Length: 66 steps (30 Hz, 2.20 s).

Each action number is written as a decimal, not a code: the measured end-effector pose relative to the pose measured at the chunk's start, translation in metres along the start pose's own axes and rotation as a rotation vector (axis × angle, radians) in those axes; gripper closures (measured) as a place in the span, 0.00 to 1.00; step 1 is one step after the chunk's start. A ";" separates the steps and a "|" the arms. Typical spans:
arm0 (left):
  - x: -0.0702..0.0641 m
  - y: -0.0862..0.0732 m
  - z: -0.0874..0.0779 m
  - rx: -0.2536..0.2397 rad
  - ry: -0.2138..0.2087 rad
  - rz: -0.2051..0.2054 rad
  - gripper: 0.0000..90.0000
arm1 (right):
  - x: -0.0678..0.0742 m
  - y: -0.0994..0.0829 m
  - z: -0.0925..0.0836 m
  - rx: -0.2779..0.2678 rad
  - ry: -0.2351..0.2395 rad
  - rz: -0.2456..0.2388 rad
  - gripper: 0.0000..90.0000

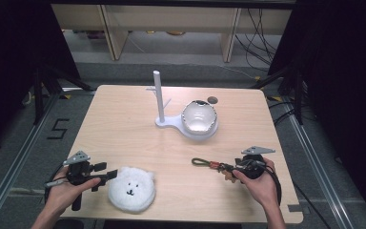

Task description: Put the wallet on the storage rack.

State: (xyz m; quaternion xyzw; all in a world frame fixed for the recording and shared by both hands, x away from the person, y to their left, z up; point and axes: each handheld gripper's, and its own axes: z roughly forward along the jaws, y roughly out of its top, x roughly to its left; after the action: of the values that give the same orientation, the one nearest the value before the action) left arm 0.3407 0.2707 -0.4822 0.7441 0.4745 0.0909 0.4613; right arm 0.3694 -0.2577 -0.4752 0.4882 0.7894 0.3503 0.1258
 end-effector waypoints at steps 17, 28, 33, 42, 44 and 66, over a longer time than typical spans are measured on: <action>-0.003 0.014 -0.001 0.223 0.002 0.052 0.37 | 0.002 0.003 -0.014 0.107 -0.009 0.077 0.52; -0.005 0.020 0.007 0.313 -0.009 0.052 0.37 | 0.004 0.008 -0.012 0.107 -0.013 0.058 0.51; -0.002 0.018 0.011 0.358 0.003 0.040 0.36 | 0.006 0.008 -0.013 0.116 0.002 0.050 0.51; 0.001 0.011 0.022 0.430 -0.033 0.012 0.38 | 0.006 0.006 -0.008 0.061 0.002 0.026 0.50; 0.001 0.011 0.023 0.471 -0.027 0.030 0.38 | 0.008 0.007 -0.012 0.097 0.003 0.030 0.50; -0.009 0.000 0.026 0.377 -0.064 -0.030 0.85 | 0.016 0.010 -0.013 0.104 0.017 0.018 0.49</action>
State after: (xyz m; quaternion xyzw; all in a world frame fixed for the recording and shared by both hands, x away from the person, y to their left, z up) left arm 0.3508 0.2477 -0.4940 0.8127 0.4792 -0.0303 0.3302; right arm 0.3617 -0.2466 -0.4566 0.4981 0.8031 0.3142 0.0906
